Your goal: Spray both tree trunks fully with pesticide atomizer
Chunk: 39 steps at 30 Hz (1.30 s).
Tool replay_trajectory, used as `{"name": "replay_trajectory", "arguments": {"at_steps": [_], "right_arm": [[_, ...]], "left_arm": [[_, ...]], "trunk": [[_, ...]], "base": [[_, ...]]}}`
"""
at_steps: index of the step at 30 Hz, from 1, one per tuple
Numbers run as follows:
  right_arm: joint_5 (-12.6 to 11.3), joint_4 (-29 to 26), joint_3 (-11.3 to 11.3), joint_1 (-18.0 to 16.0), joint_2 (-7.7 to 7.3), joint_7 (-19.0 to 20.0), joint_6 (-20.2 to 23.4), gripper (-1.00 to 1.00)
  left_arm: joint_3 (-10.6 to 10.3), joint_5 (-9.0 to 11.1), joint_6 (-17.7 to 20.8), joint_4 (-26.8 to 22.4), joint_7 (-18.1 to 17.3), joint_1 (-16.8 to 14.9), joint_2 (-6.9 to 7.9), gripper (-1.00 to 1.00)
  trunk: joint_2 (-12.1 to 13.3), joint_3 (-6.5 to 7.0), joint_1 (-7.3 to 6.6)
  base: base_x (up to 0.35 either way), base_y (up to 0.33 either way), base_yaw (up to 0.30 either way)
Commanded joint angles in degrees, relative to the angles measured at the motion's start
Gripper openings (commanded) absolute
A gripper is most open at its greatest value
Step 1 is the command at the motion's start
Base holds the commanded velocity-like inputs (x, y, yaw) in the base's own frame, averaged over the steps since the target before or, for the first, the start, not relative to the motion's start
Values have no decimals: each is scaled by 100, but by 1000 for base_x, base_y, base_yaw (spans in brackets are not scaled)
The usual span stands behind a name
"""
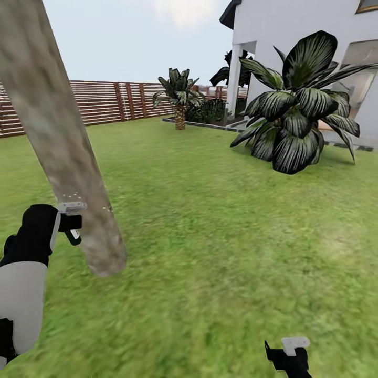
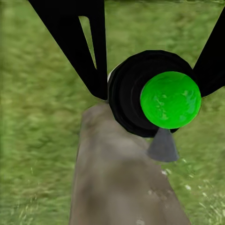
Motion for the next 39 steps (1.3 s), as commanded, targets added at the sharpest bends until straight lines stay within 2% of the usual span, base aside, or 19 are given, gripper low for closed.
{"name": "replay_trajectory", "arguments": {"at_steps": [1,6,16,21,22,25,27,30,35,37,39], "right_arm": [[0,0,0,0,0,0,2,100],[0,0,0,-3,0,1,1,100],[0,0,0,1,0,7,3,100],[0,0,0,1,0,6,3,100],[0,0,0,1,3,5,3,100],[0,0,0,1,8,8,4,100],[0,0,0,-4,9,9,2,100],[0,0,0,-2,9,9,4,100],[0,0,0,2,9,9,0,100],[0,0,0,0,9,9,1,100],[0,0,0,-1,9,9,3,100]], "left_arm": [[-2,-1,0,-2,3,0,0,-100],[-3,-1,0,3,4,0,0,-100],[-12,8,-8,4,13,9,-8,-100],[8,0,-17,18,24,27,5,-100],[25,0,-21,29,33,30,23,-100],[51,5,-33,46,47,205,344,-100],[44,3,-46,48,48,353,404,-100],[17,27,-52,64,45,414,367,-100],[14,19,-64,82,54,421,122,-100],[52,15,-77,116,56,433,185,-100],[70,12,-90,131,57,564,344,-100]], "trunk": [[0,0,0],[0,0,0],[0,0,0],[0,0,0],[0,0,0],[0,0,0],[0,0,0],[0,0,0],[0,0,0],[0,0,0],[0,0,0]], "base": [[0,-273,273],[68,-262,245],[203,-224,28],[207,-221,226],[207,-221,272],[207,-221,275],[207,-222,206],[207,-222,50],[208,-221,4],[223,-203,0],[268,-120,0]]}}
